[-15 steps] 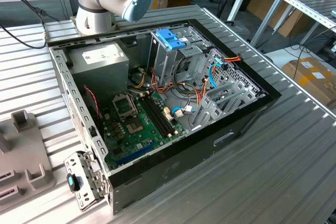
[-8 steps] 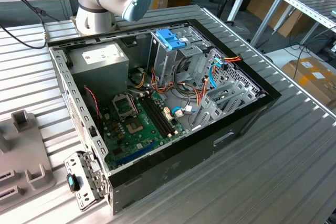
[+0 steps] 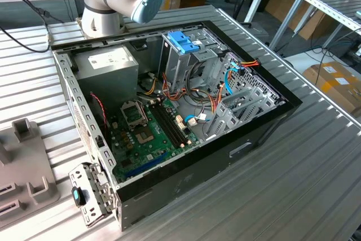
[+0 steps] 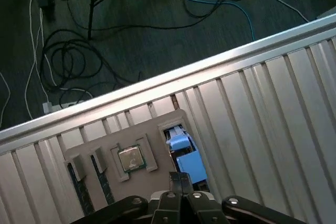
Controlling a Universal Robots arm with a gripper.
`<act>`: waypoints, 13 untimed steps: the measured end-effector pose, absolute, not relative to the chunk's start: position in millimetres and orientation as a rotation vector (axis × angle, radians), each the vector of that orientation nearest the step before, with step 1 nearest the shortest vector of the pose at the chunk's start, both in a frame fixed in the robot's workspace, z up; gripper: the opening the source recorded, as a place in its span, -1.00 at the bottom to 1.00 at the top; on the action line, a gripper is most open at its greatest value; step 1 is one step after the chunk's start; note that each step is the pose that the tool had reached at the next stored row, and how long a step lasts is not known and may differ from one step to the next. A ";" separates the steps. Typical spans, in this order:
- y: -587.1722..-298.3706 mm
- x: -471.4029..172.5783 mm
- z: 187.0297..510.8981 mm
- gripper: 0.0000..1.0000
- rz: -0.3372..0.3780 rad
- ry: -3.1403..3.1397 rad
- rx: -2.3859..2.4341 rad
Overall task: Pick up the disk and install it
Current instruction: 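Pick up the disk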
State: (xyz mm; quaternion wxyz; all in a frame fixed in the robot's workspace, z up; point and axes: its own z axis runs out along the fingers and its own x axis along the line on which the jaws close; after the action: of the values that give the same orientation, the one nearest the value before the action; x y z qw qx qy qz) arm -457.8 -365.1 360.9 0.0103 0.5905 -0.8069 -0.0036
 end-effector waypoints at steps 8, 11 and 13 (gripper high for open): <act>-365.1 -457.8 358.8 -0.79 -0.005 -2.363 2.043; -365.1 -457.8 358.4 -0.79 0.000 -2.315 2.102; -365.1 -457.8 358.4 -0.79 0.002 -2.308 2.112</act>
State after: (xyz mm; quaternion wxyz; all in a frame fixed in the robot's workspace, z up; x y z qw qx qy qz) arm -457.8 -365.1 358.4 0.0067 0.6751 -0.7377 0.0006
